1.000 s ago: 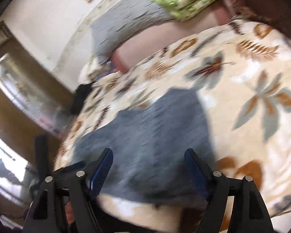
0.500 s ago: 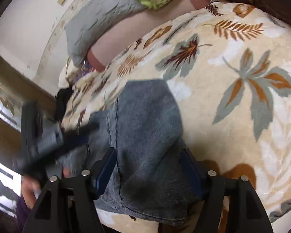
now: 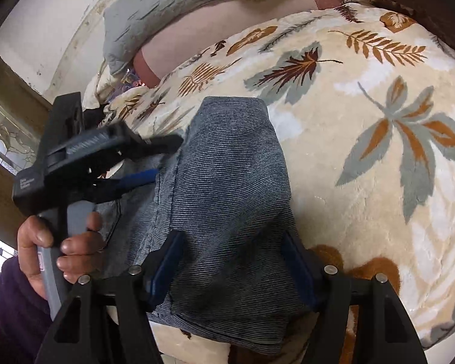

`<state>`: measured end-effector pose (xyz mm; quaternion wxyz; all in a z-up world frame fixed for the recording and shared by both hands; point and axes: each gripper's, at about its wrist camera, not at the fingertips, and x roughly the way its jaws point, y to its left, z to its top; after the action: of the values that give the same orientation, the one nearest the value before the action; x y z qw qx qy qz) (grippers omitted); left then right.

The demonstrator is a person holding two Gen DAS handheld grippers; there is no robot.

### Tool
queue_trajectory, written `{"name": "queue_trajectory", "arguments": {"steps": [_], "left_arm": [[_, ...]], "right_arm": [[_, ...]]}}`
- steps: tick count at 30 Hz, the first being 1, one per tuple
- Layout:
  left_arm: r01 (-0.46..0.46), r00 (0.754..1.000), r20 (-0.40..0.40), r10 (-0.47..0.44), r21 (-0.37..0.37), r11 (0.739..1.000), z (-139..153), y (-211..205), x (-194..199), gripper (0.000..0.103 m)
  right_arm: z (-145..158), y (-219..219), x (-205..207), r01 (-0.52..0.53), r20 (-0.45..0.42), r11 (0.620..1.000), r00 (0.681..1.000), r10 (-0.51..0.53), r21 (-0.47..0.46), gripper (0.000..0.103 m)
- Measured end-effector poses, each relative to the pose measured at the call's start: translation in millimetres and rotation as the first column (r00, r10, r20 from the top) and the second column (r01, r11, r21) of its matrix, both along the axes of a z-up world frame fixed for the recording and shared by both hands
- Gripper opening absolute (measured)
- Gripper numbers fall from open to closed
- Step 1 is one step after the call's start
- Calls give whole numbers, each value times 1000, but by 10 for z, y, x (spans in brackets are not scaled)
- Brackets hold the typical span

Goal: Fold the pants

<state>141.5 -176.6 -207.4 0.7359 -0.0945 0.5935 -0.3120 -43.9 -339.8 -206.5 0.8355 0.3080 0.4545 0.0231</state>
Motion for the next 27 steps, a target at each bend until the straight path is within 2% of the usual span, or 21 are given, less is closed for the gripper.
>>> {"name": "queue_trajectory", "arguments": {"steps": [1,5,9,12,14,16,18,20,21,23,25,27], "left_arm": [[5,1000,-13,-6,-24,1000,-3,13,11,29],[18,1000,26,-17,-34,999,83,25,-33,22],[-11,998,59,14,-63,998,222,151,-54,16],[-63,993,98,69,-70,996,340,312,-65,14],[-104,983,141,115,-82,991,452,444,-97,2],[-151,968,192,161,-65,986,536,557,-96,2],[-222,948,234,215,6,975,526,641,-34,2],[-228,958,195,208,85,970,397,659,24,2],[-225,962,176,208,80,971,350,680,12,2],[-197,966,182,183,66,978,337,652,-63,2],[-147,969,212,127,83,986,389,517,-167,2],[-94,970,233,75,71,993,459,372,-277,2]], "right_arm": [[2,2,-2,1,-1,1000,1000,-1,0,70],[18,10,-3,5,1,1000,1000,-5,-3,70],[86,6,-27,24,31,999,999,-24,-24,70],[193,27,-56,39,86,998,996,-35,-42,70],[280,57,-79,45,133,997,990,-38,-54,70],[340,109,-81,36,162,997,987,-24,-74,70],[297,188,-12,3,127,996,992,9,-93,70],[123,245,98,-39,18,995,999,41,-94,70],[43,261,141,-62,-26,995,998,60,-82,71],[79,292,134,-92,-8,991,996,92,-102,70],[63,313,125,-123,-10,989,992,122,-86,70],[64,392,118,-170,-20,976,985,169,-135,70]]}}
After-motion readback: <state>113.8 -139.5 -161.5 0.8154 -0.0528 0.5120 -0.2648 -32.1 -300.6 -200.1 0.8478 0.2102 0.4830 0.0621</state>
